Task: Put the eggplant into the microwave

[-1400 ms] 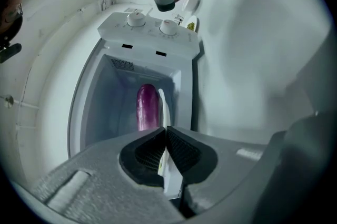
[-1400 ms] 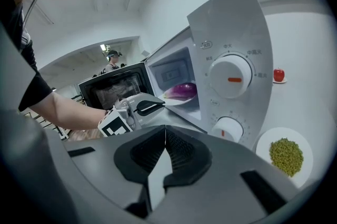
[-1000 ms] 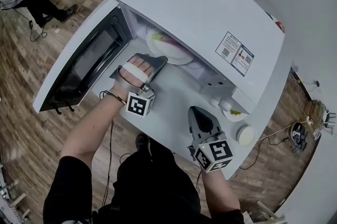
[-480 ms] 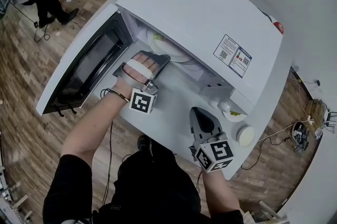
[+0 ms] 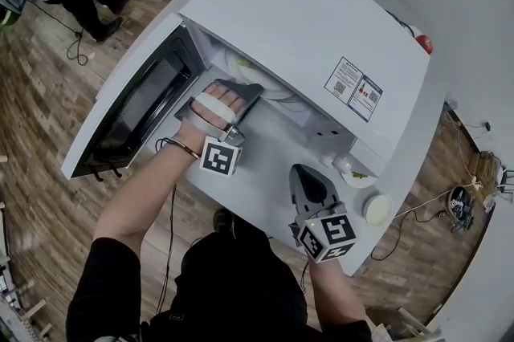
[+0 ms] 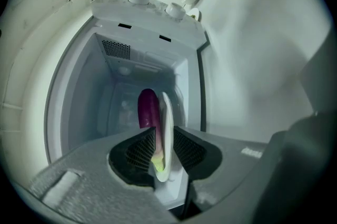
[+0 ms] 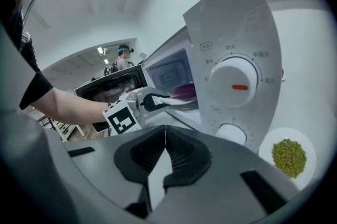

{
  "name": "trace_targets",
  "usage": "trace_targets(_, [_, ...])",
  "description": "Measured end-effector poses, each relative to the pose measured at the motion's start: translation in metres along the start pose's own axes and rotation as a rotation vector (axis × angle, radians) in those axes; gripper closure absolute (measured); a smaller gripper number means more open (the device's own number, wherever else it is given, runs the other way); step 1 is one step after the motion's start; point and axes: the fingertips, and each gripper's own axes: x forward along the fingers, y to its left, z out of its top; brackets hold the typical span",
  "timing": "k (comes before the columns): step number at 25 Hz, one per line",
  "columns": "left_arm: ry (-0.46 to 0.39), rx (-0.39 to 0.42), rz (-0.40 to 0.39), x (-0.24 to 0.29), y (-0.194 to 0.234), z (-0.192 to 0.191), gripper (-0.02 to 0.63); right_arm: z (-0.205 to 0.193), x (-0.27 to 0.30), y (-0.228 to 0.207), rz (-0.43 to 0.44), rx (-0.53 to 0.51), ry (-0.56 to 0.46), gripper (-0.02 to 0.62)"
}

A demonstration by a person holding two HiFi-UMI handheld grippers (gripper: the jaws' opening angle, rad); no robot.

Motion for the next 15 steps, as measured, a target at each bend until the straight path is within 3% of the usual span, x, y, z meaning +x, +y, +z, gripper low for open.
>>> trace_targets(11, [0.015,0.027,-0.009,-0.007,-0.002,-0.012,0.515,0.002,0.009,0.005,0.022,0.002,0.006,0.580])
trace_targets(15, [0.018,0.010,-0.085,-0.002,-0.007,-0.011,0.514,0.004,0.009,0.003,0.022,0.004,0.005,0.580])
